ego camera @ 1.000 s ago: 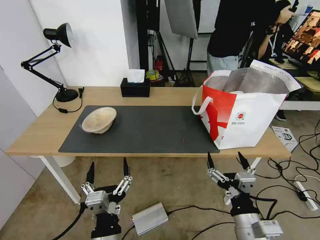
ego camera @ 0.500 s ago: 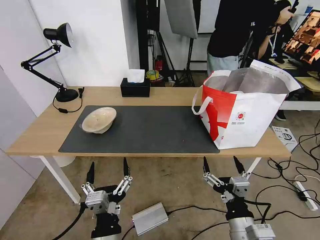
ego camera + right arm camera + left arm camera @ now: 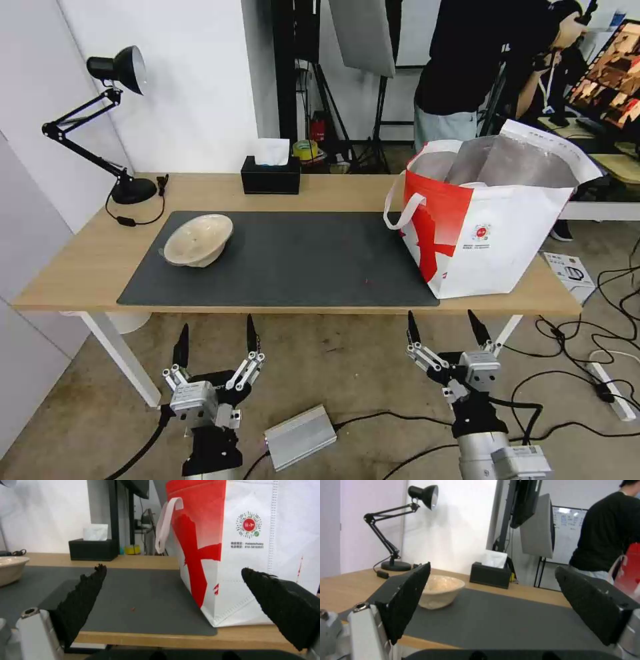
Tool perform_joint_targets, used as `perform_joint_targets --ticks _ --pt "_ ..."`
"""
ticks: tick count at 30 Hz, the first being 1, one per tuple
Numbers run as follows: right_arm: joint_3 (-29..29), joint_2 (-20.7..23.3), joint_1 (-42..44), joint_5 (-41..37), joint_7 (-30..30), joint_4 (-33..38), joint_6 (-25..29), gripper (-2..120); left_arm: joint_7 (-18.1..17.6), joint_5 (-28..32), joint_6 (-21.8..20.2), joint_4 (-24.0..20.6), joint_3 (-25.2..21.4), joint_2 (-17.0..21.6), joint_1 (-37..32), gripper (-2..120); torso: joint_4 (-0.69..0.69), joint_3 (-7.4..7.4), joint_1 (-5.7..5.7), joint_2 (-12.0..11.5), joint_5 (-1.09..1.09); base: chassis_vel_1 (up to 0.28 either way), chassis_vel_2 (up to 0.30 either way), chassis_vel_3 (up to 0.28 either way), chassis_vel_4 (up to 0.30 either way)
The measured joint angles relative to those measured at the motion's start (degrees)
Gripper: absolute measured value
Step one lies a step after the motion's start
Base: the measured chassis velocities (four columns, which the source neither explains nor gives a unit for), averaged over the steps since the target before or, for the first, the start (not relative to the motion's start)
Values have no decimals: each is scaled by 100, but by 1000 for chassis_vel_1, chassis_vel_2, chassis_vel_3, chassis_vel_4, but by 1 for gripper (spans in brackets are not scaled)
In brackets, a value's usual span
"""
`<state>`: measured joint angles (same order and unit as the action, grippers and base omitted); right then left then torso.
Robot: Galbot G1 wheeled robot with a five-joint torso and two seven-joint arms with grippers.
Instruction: Pick up the trash from the table and place it into the takeout bag.
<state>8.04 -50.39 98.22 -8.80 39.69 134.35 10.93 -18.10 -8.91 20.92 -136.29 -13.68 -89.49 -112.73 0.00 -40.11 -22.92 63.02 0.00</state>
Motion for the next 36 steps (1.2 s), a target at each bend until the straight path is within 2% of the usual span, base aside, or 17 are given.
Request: perform_joint_targets --ticks 3,7,8,11,12,14,16,20,21,24,25,29,30,33,34,36 --pt "1 0 -1 -1 -1 0 0 100 -2 140 -67 -52 -68 47 50 100 0 0 0 0 0 0 0 0 0" --pt "3 2 -1 -2 -2 0 0 100 -123 862 -382 -319 -267 239 192 100 0 0 0 0 0 0 0 0 0" --pt "3 2 -1 -2 -2 0 0 100 -123 862 -382 -319 -267 239 192 100 0 0 0 0 0 0 0 0 0" --pt "3 2 -1 -4 -3 0 0 100 -317 1502 -735 -593 -472 387 274 100 0 0 0 0 -1 0 0 0 0" --pt "3 2 -1 -4 -3 0 0 100 -317 1502 -735 -593 -472 387 274 100 0 0 0 0 -1 0 0 0 0" --pt "5 2 -2 -5 -4 0 1 100 -501 2176 -1037 -691 -745 491 333 100 0 0 0 0 -1 0 0 0 0" --pt "5 2 -1 -5 -4 0 1 100 -555 2341 -1077 -691 -814 520 359 100 -1 0 0 0 -1 0 0 0 0" --pt "5 2 -1 -5 -4 0 2 100 -797 3135 -1239 -692 -1042 726 541 100 0 0 0 0 -1 0 0 0 0" --pt "5 2 -1 -5 -4 0 2 100 -797 3135 -1239 -692 -1042 726 541 100 0 0 0 0 -1 0 0 0 0" --pt "5 2 -2 -5 -4 1 3 100 -950 3817 -1340 -692 -1149 854 753 100 0 0 0 0 -1 0 0 0 0" --pt "5 2 -2 -5 -4 1 3 100 -950 3817 -1340 -692 -1149 854 753 100 0 0 0 0 -1 0 0 0 0" --pt "6 2 -2 -6 -4 2 4 100 -1307 4753 -1428 -695 -1533 1019 1117 100 -1 0 0 0 -1 0 0 0 0" --pt "6 2 -2 -6 -4 2 4 100 -1307 4753 -1428 -695 -1533 1019 1117 100 -1 0 0 0 -1 0 0 0 0" --pt "6 2 -2 -6 -4 3 4 100 -1622 5589 -1538 -720 -1798 1268 1458 100 0 -1 0 0 -1 0 0 0 0" --pt "6 2 -2 -6 -4 3 4 100 -1622 5589 -1538 -720 -1798 1268 1458 100 0 -1 0 0 -1 0 0 0 0" --pt "6 2 -2 -6 -4 3 4 100 -1829 6078 -1569 -720 -1925 1405 1647 100 0 0 0 0 -1 0 0 0 0"
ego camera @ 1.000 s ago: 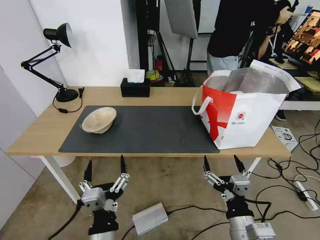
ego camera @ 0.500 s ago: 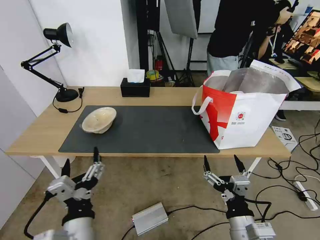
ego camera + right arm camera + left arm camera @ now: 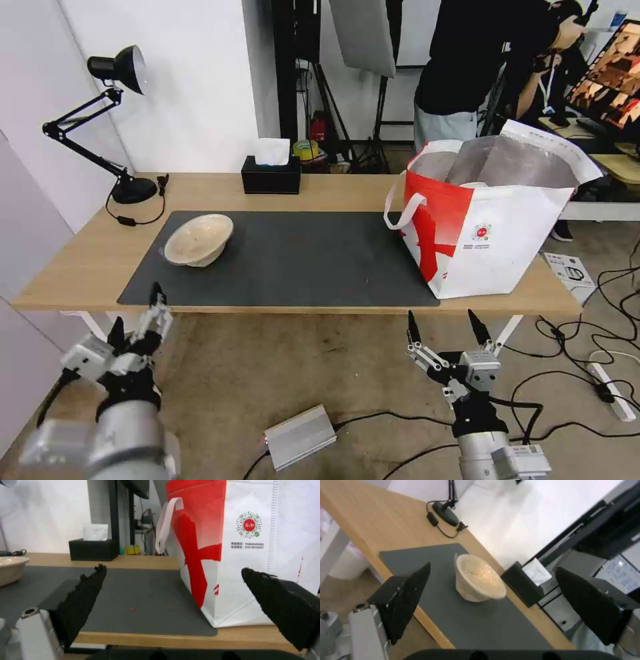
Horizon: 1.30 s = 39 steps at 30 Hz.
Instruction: Pick up the trash from the table and place it into the takeout bag.
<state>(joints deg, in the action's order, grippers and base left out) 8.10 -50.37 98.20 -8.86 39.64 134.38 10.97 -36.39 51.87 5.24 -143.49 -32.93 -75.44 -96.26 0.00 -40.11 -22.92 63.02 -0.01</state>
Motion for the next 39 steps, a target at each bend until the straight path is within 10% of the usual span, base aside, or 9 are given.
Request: perform_joint_targets --ticks 39 --pt "0 0 0 0 0 0 0 100 -2087 4181 -964 634 -404 1736 2420 100 1 0 0 0 0 0 0 0 0"
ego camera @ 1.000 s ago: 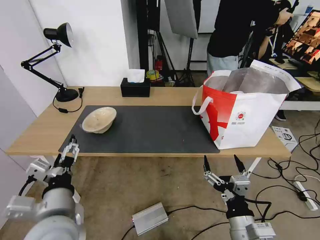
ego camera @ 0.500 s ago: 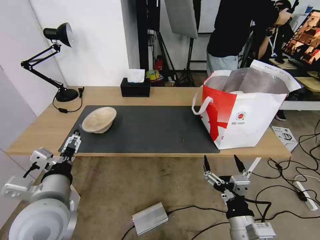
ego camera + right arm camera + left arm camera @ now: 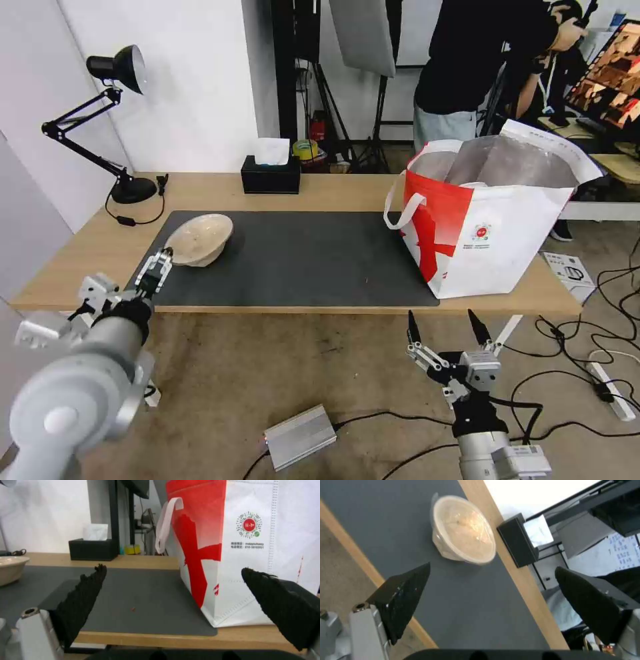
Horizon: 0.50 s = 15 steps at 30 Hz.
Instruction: Pick up the trash from the table and place it into the takeout bag.
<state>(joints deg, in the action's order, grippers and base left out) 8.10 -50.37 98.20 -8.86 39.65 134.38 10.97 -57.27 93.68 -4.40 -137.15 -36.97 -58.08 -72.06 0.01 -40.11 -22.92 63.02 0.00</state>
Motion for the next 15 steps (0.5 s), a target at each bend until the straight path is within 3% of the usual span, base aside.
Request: perform_joint_targets --ticks 9,15 --pt "0 0 0 0 0 0 0 100 -150 243 -142 293 249 79 349 100 -1 0 0 0 0 0 0 0 0" --pt "0 0 0 0 0 0 0 100 -224 98 -199 614 498 80 687 100 -1 1 0 0 0 0 0 0 0"
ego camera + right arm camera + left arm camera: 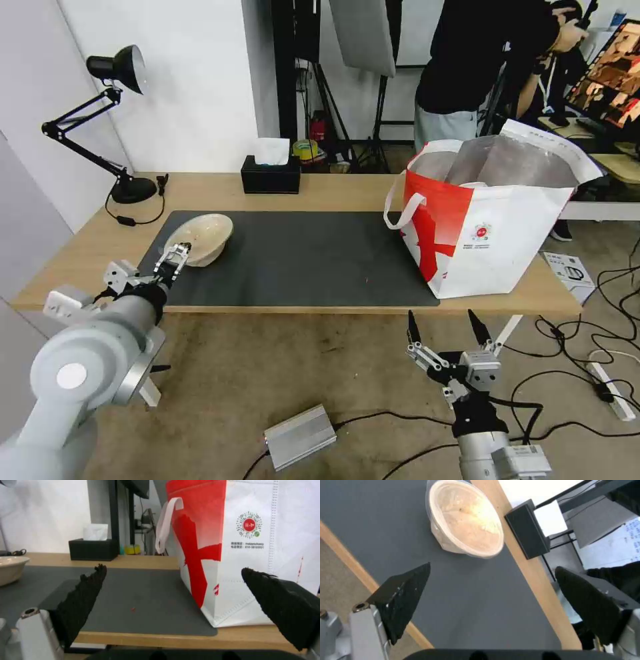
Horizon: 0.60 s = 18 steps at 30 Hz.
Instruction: Pick up the trash from the table and place it into the takeout bag.
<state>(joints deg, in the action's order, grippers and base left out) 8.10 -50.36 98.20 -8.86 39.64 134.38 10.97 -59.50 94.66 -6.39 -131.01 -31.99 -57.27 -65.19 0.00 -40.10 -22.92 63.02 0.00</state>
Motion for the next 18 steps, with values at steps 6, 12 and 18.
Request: perform_joint_targets --ticks 6,12,18 --pt "0 0 0 0 0 0 0 100 -239 -28 -3 317 198 11 273 100 0 0 0 0 0 0 0 0 0" --pt "0 0 0 0 0 0 0 100 -344 -34 6 640 391 26 573 100 0 0 0 0 0 0 0 0 0" --pt "0 0 0 0 0 0 0 100 -443 -24 40 854 517 23 751 100 0 0 0 1 0 0 0 0 0"
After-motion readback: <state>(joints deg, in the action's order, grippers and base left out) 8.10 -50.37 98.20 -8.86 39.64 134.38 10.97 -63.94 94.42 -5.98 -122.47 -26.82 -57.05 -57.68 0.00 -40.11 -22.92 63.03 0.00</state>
